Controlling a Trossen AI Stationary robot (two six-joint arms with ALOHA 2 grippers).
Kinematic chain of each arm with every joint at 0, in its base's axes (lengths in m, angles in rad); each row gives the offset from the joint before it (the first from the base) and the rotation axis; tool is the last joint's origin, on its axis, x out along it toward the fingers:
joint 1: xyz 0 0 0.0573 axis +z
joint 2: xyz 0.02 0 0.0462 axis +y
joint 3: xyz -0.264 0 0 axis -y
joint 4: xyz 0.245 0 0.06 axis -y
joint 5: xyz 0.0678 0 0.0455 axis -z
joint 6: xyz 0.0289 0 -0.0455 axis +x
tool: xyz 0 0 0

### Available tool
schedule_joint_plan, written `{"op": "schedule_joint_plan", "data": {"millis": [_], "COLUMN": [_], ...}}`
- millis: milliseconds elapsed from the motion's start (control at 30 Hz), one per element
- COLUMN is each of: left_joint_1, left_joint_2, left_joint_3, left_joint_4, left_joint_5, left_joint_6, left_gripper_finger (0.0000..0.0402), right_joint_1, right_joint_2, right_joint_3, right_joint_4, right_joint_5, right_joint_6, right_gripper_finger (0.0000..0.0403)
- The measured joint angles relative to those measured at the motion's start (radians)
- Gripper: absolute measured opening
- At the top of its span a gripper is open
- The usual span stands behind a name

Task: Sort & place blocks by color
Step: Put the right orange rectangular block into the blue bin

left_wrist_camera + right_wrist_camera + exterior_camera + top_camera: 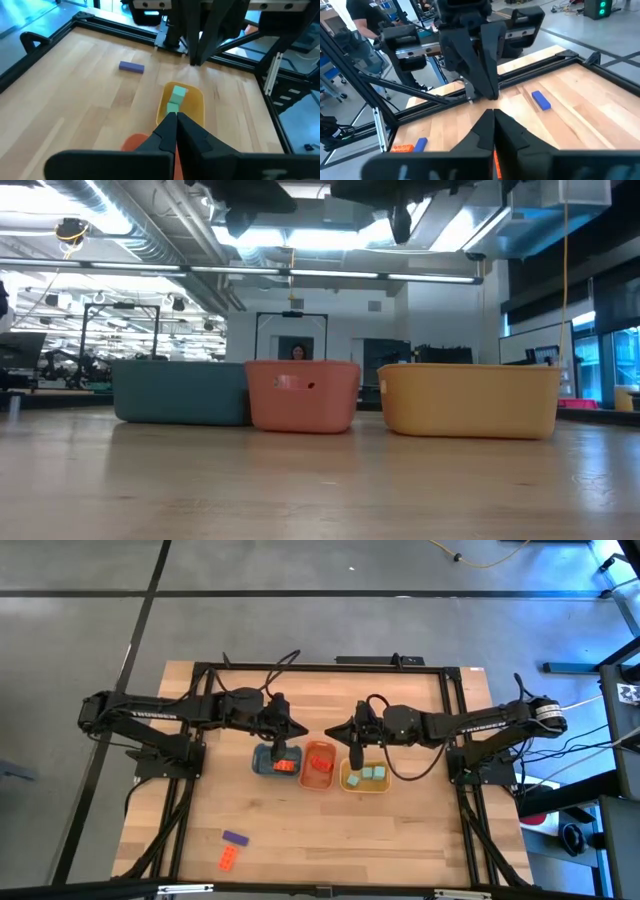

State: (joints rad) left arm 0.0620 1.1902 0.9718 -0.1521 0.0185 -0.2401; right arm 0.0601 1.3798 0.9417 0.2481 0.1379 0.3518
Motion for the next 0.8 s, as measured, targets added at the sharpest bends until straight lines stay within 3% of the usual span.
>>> {"op": "schedule_joint_plan", "data": {"millis": [233, 433, 567, 800], "left_joint_1": [0.002, 0.002, 0.002, 0.002], "left_joint_2": [-0.06, -0.225, -0.341, -0.465], "left_joint_3": [0.001, 0.0, 0.001, 0.001], "left_joint_4": [-0.076, -0.118, -0.115, -0.117], "left_joint_5": [0.003, -0.003, -0.037, -0.081], "left_joint_6": [0.0, 0.014, 0.038, 0.041], "left_gripper_finger": [0.0003, 0.0002, 0.0001, 0.0003], "right_joint_1": [0.0, -0.014, -0.034, -0.031], "right_joint_2": [-0.002, 0.082, 0.214, 0.453], "right_joint_3": [0.021, 0.27, 0.444, 0.554], "right_joint_4": [-0.04, -0.428, -0.642, -0.825], "right_joint_5": [-0.067, -0.106, -0.102, -0.183], "right_joint_6": [-0.017, -0.051, -0.072, 0.085], "right_gripper_finger": [0.0003, 0.0028, 0.0084, 0.025]}}
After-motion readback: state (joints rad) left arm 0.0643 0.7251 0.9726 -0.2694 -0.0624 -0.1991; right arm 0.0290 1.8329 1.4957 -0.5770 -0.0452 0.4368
